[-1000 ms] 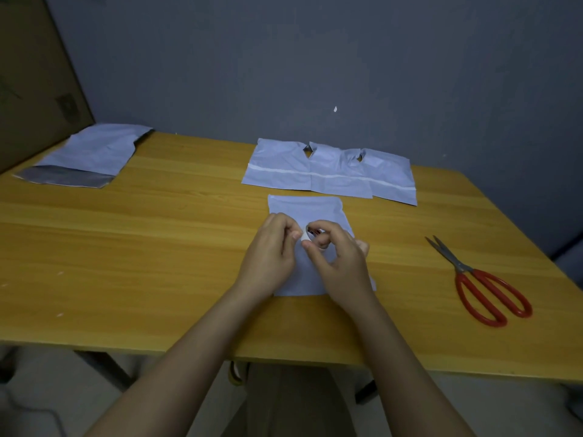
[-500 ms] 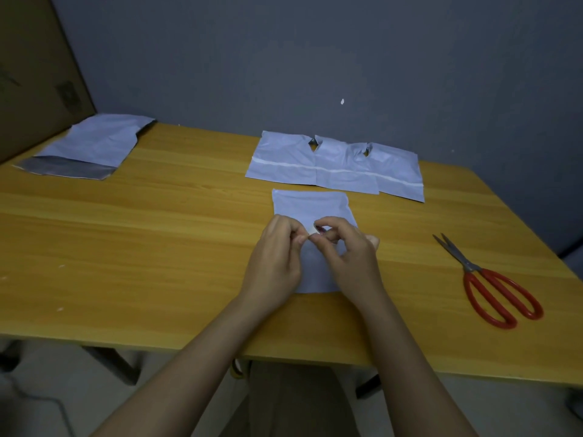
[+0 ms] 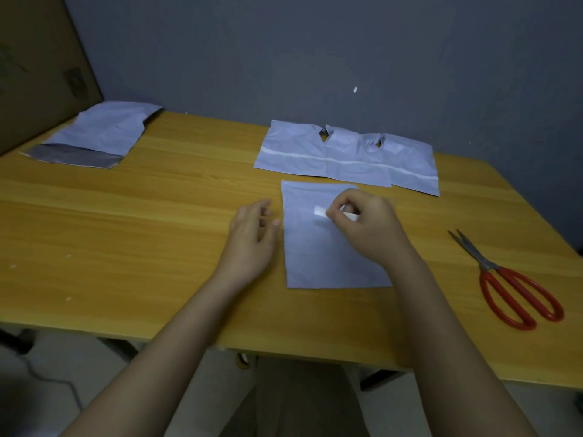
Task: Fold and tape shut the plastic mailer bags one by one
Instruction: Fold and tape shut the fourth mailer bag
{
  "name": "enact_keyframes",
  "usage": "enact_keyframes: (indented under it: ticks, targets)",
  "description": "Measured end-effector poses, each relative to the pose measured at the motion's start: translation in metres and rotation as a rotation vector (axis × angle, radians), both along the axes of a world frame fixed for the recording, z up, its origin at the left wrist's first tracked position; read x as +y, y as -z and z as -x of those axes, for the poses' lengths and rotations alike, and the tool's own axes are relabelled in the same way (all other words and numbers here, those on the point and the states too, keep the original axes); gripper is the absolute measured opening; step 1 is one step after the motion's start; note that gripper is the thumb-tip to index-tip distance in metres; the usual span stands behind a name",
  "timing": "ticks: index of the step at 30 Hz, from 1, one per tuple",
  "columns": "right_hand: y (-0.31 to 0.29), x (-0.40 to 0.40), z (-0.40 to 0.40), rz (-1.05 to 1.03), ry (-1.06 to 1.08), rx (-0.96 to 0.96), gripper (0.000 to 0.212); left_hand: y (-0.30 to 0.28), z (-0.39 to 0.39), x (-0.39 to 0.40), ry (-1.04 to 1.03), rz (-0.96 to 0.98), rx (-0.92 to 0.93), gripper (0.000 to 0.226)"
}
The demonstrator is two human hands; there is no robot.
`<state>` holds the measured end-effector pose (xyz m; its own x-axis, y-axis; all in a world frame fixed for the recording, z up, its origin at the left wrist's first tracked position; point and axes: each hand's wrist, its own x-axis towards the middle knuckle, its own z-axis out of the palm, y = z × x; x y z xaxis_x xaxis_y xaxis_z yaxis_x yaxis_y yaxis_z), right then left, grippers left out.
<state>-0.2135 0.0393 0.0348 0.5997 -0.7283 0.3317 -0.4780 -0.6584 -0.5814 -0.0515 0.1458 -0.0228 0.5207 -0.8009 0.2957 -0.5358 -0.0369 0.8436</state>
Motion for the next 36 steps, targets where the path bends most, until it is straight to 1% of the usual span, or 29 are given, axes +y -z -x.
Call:
enact_keyframes:
  ticks: [1, 2, 3, 9, 12, 16, 21, 28, 31, 33, 36]
  targets:
    - [-0.003, 0.0, -0.001, -0.121, -0.053, 0.012, 0.014, 0.002, -0.005, 0.003, 0.064, -0.04, -0.088, 0.032]
    - [-0.005, 0.0, -0.002, -0.19, -0.096, 0.047, 0.013, 0.003, -0.008, 0.005, 0.126, -0.085, -0.146, 0.027]
    - [-0.006, 0.0, -0.004, -0.222, -0.124, 0.093, 0.012, 0.003, -0.01, 0.008, 0.168, -0.127, -0.184, 0.028]
    - [-0.007, 0.0, -0.02, -0.252, -0.212, 0.299, 0.01, -0.003, -0.009, 0.017, 0.248, -0.249, -0.32, 0.057]
    - [-0.007, -0.001, -0.022, -0.286, -0.247, 0.369, 0.01, -0.002, -0.008, 0.02, 0.245, -0.254, -0.376, 0.063]
    - [-0.008, -0.002, -0.021, -0.381, -0.265, 0.326, 0.011, 0.003, -0.004, 0.022, 0.267, -0.256, -0.398, 0.061]
    - [-0.003, 0.001, -0.021, -0.445, -0.282, 0.317, 0.013, 0.008, -0.002, 0.022, 0.277, -0.273, -0.426, 0.061]
    - [0.007, 0.004, -0.03, -0.433, -0.289, 0.341, 0.009, 0.011, -0.001, 0.023, 0.27, -0.276, -0.408, 0.06]
    - [0.01, 0.005, -0.032, -0.43, -0.282, 0.363, 0.01, 0.012, 0.0, 0.025, 0.235, -0.259, -0.404, 0.053]
    - [0.009, 0.004, -0.03, -0.437, -0.269, 0.358, 0.01, 0.01, 0.001, 0.026, 0.204, -0.242, -0.434, 0.048]
    - [0.005, 0.001, -0.024, -0.488, -0.235, 0.269, 0.012, 0.01, 0.001, 0.03, 0.207, -0.212, -0.535, 0.037]
